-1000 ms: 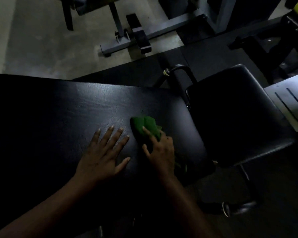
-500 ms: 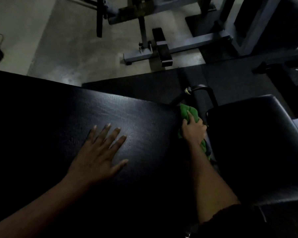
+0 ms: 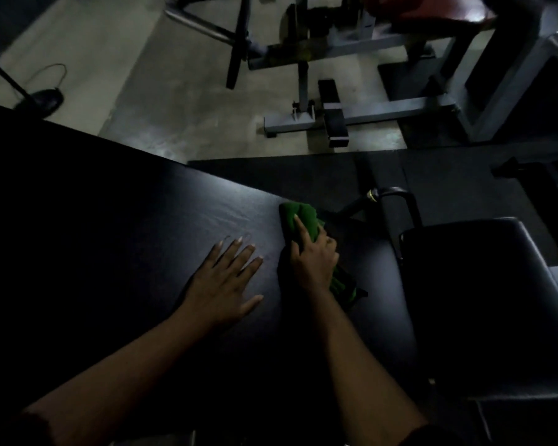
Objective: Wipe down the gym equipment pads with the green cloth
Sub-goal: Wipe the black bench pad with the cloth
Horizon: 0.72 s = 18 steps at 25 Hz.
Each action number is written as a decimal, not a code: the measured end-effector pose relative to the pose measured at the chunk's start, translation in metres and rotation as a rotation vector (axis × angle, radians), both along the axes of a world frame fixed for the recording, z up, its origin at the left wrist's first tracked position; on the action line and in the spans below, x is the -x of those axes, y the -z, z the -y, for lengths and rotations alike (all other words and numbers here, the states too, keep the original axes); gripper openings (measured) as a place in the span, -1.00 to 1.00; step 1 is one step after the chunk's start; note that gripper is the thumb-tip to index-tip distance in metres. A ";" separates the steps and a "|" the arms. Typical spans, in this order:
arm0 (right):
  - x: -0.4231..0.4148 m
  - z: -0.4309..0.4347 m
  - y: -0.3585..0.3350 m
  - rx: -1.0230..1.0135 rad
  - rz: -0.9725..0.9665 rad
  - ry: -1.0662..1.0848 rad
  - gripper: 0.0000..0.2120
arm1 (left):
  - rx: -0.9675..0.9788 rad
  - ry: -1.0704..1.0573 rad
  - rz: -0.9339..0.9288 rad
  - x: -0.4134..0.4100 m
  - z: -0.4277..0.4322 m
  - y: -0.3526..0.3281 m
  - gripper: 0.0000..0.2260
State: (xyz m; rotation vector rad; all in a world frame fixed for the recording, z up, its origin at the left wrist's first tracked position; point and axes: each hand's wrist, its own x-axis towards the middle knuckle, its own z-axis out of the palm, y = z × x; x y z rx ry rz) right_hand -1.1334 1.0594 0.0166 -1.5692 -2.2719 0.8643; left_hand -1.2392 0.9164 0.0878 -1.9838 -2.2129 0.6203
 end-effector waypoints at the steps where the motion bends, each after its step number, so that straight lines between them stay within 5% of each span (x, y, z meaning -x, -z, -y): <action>1: 0.000 0.012 -0.005 -0.001 0.002 -0.033 -0.47 | -0.002 -0.024 0.003 0.004 0.012 -0.008 -0.42; 15: -0.033 0.210 -0.079 -0.164 -0.150 -0.413 -0.49 | -0.124 -0.257 -0.022 0.014 0.173 -0.085 -0.37; 18: -0.053 0.163 -0.053 -0.018 -0.229 -0.092 -0.54 | -0.224 -0.210 -0.107 0.011 0.173 -0.081 -0.44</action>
